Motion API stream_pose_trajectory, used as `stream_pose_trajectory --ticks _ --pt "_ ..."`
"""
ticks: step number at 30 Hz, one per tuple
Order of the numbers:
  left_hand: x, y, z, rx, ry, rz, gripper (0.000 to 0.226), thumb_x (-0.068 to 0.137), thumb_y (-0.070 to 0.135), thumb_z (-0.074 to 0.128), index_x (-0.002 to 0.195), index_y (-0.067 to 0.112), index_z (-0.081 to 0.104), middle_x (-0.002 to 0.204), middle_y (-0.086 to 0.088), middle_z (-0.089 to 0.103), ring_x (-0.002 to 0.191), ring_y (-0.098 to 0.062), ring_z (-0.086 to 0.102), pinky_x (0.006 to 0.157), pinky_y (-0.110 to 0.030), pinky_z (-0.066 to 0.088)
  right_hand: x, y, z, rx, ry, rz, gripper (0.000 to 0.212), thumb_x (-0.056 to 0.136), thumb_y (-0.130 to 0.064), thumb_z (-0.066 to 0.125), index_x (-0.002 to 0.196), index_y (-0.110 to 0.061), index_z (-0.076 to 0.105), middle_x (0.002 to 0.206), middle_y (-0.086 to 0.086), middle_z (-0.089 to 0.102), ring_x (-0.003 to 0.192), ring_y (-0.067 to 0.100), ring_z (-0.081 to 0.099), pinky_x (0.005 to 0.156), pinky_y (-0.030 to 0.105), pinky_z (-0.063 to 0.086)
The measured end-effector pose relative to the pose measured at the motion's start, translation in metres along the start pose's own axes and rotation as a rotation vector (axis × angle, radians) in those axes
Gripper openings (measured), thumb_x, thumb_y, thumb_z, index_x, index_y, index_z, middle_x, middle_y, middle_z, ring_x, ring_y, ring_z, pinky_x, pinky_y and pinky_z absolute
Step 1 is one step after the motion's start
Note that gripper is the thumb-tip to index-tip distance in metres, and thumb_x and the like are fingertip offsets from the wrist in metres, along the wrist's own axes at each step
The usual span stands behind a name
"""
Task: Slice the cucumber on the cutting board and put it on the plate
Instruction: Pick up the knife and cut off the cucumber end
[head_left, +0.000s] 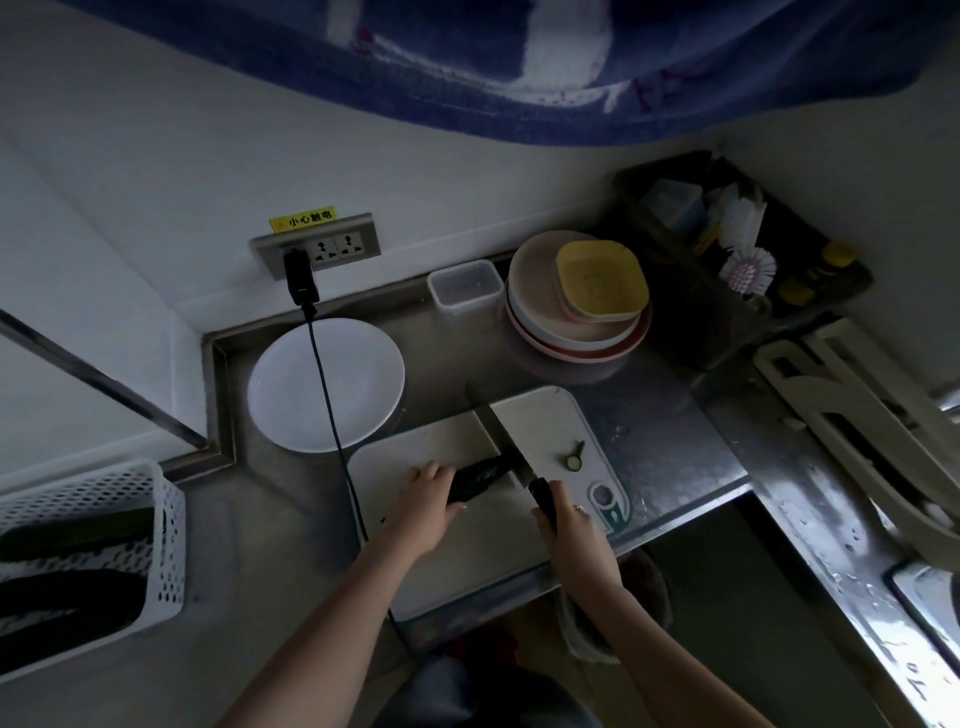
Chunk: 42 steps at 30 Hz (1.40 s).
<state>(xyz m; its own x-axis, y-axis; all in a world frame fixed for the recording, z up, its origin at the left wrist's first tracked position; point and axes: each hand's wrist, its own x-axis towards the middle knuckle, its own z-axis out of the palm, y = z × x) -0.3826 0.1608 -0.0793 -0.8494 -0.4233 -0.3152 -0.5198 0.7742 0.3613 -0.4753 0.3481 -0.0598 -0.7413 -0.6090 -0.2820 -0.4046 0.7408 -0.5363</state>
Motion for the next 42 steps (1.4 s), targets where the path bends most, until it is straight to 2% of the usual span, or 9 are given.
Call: stream_pose_trajectory --ticks 6,15,18,22,25,28,31,37,42 --pt "-0.001 0.006 -0.002 -0.021 -0.027 -0.019 0.046 0.092 0.032 0.057 0.129 0.009 0.045 0.128 -0.009 0.044 0.119 -0.025 0.042 0.096 -0.035 0.039 0.012 -0.001 -0.029 0.012 0.146 -0.014 0.035 0.099 -0.031 0.045 0.131 -0.019 0.038 0.088 0.001 0.06 0.065 0.015 0.053 0.051 0.028 0.04" --pt "0.009 0.021 -0.017 -0.016 0.102 0.11 0.066 0.086 0.04 0.062 0.143 0.017 0.036 0.137 -0.002 0.044 0.125 -0.021 0.041 0.103 -0.034 0.034 0.004 -0.008 -0.039 0.132 0.118 -0.035 0.029 0.097 -0.031 0.049 0.124 -0.027 0.041 0.082 -0.004 0.06 0.063 0.011 0.058 0.057 0.037 0.054" --pt "0.016 0.04 -0.024 -0.356 0.275 0.066 0.044 0.089 0.031 0.062 0.128 0.012 0.053 0.123 -0.002 0.054 0.115 -0.017 0.049 0.094 -0.021 0.038 -0.005 -0.012 -0.031 0.284 0.133 0.031 0.025 0.096 -0.029 0.052 0.12 -0.027 0.047 0.078 -0.007 0.058 0.058 0.008 0.057 0.052 0.03 0.049" --pt "0.02 0.067 -0.041 -1.05 0.506 -0.317 0.019 0.097 0.025 0.051 0.106 0.01 0.058 0.105 -0.006 0.063 0.091 -0.013 0.06 0.073 -0.013 0.044 -0.016 -0.014 -0.032 0.497 0.157 0.054 0.016 0.096 -0.028 0.053 0.111 -0.026 0.053 0.073 -0.003 0.059 0.054 0.006 0.054 0.049 0.024 0.043" --pt "0.025 0.079 -0.056 -1.779 0.221 -0.56 0.04 0.102 0.035 0.036 0.12 0.003 0.053 0.112 -0.009 0.058 0.105 -0.02 0.056 0.092 -0.028 0.044 -0.024 -0.024 -0.043 1.005 -0.012 0.158 0.015 0.099 -0.025 0.045 0.108 -0.017 0.054 0.062 0.007 0.048 0.044 0.018 0.041 0.037 0.026 0.035" --pt "0.024 0.08 -0.065 -2.051 -0.201 -0.448 0.058 0.101 0.044 0.026 0.121 -0.001 0.055 0.111 -0.015 0.064 0.103 -0.028 0.061 0.095 -0.04 0.043 -0.024 -0.028 -0.055 1.219 -0.15 0.23 0.021 0.101 -0.029 0.039 0.106 -0.013 0.052 0.056 0.008 0.043 0.04 0.018 0.033 0.035 0.02 0.026" --pt "0.027 0.083 -0.069 -2.036 -0.327 -0.368 0.04 0.101 0.032 0.035 0.111 0.002 0.06 0.1 -0.014 0.07 0.089 -0.024 0.068 0.086 -0.039 0.05 -0.022 -0.024 -0.057 1.24 -0.148 0.258 0.021 0.101 -0.03 0.039 0.104 -0.013 0.052 0.056 0.008 0.042 0.04 0.017 0.032 0.034 0.019 0.027" --pt "0.032 0.079 -0.059 -1.992 -0.346 -0.388 0.025 0.096 0.013 0.049 0.11 -0.002 0.062 0.106 -0.017 0.069 0.093 -0.025 0.069 0.076 -0.034 0.058 -0.025 -0.013 -0.064 1.225 -0.103 0.344 0.022 0.1 -0.029 0.041 0.107 -0.011 0.053 0.058 0.007 0.045 0.043 0.017 0.035 0.035 0.022 0.029" --pt "0.042 0.083 -0.055 -1.794 -0.327 -0.407 0.029 0.099 0.016 0.044 0.119 -0.001 0.058 0.114 -0.011 0.065 0.104 -0.021 0.063 0.09 -0.033 0.05 -0.023 -0.001 -0.066 0.972 0.109 0.393 0.015 0.097 -0.03 0.049 0.108 -0.021 0.055 0.064 0.005 0.052 0.047 0.017 0.044 0.038 0.026 0.038"
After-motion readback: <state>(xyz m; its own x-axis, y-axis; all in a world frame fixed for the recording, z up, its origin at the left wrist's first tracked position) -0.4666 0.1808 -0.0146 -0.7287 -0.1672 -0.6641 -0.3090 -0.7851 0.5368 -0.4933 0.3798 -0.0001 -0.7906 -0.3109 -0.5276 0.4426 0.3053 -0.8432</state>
